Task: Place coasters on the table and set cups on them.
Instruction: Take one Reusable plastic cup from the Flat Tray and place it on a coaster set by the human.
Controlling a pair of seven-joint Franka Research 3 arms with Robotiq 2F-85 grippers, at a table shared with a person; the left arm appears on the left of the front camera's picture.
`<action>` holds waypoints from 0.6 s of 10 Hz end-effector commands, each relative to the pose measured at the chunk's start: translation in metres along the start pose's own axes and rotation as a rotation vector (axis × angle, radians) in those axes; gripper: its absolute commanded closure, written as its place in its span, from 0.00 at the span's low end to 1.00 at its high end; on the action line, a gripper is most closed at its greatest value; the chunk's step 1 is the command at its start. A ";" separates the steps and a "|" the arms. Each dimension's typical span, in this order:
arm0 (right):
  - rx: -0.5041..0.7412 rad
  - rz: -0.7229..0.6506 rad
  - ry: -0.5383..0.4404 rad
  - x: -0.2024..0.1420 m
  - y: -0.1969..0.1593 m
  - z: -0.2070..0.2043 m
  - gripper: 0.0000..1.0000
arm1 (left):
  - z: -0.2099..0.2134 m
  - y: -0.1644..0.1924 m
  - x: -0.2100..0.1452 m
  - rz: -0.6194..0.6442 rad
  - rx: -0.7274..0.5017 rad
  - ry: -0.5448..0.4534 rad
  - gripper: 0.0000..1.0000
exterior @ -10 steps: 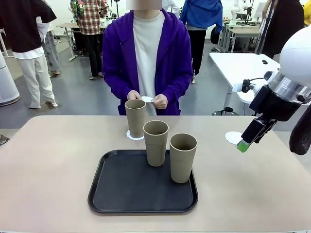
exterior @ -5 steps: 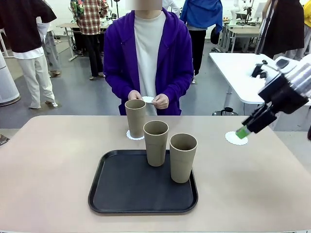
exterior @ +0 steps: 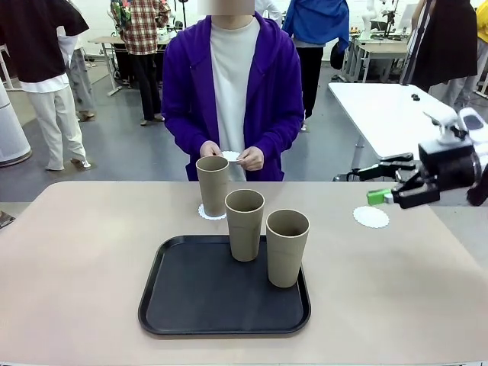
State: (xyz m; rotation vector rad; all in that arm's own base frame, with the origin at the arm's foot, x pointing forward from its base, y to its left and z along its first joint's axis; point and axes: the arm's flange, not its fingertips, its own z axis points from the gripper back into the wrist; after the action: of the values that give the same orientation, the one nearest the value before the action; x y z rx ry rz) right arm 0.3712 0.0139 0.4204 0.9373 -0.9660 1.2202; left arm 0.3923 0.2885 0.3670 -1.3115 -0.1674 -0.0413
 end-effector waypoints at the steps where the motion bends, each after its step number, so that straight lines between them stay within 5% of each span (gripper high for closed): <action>1: 0.163 0.071 -0.080 -0.062 0.010 -0.030 0.00 | 0.002 -0.002 0.000 0.003 0.004 -0.002 0.00; 6: 0.027 0.017 0.090 -0.110 0.006 -0.072 0.00 | 0.002 -0.002 0.000 0.003 0.004 -0.002 0.00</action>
State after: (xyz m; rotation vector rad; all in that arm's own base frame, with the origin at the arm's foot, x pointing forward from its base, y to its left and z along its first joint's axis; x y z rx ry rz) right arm 0.3804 0.0334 0.2853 0.9426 -0.8877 1.3023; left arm 0.3926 0.2882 0.3670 -1.3117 -0.1670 -0.0422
